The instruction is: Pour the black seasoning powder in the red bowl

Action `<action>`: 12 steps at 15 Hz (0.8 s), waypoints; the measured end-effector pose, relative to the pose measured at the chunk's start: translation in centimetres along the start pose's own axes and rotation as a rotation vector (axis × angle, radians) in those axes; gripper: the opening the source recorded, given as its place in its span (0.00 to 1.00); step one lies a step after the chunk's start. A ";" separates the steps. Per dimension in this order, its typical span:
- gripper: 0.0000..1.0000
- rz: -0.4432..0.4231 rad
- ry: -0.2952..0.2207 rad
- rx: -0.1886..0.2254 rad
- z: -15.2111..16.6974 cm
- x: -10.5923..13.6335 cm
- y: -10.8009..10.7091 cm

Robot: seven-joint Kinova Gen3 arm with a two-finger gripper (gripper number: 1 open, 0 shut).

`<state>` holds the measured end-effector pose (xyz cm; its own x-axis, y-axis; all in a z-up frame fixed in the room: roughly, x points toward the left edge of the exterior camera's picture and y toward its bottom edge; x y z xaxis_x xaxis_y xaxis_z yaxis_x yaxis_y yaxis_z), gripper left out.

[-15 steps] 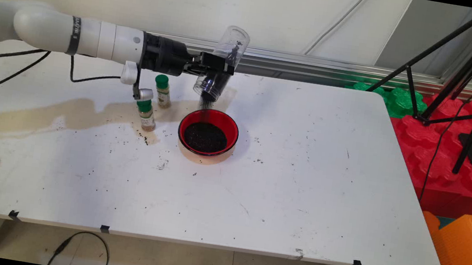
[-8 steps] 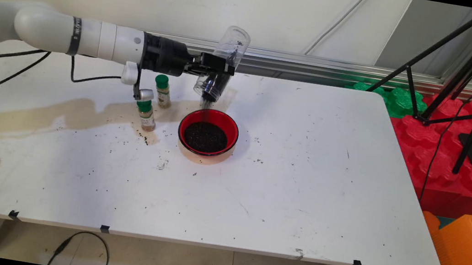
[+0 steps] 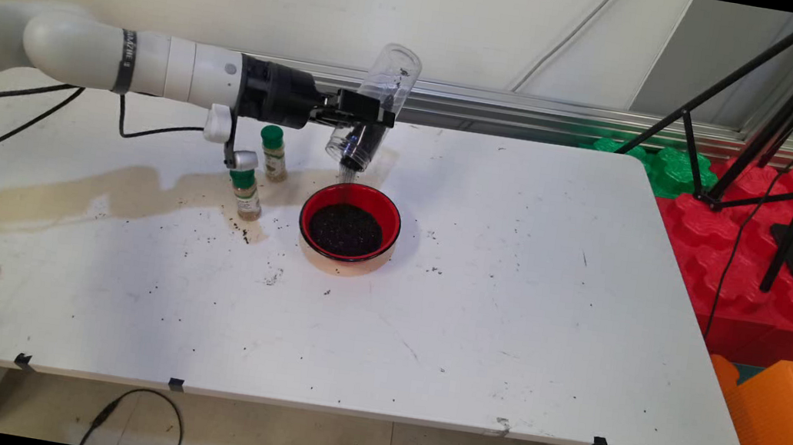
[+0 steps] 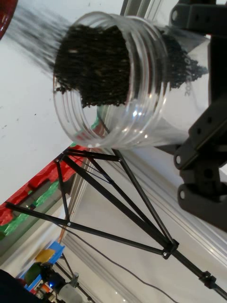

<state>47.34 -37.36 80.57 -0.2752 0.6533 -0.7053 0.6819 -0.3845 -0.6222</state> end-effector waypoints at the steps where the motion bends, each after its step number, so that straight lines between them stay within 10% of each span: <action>1: 0.00 0.004 0.000 0.001 0.0 0.0 0.0; 12: 0.00 0.064 -0.002 0.004 -0.3 0.2 -0.4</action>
<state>47.25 -36.85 80.76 -0.2326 0.6262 -0.7441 0.6957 -0.4275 -0.5772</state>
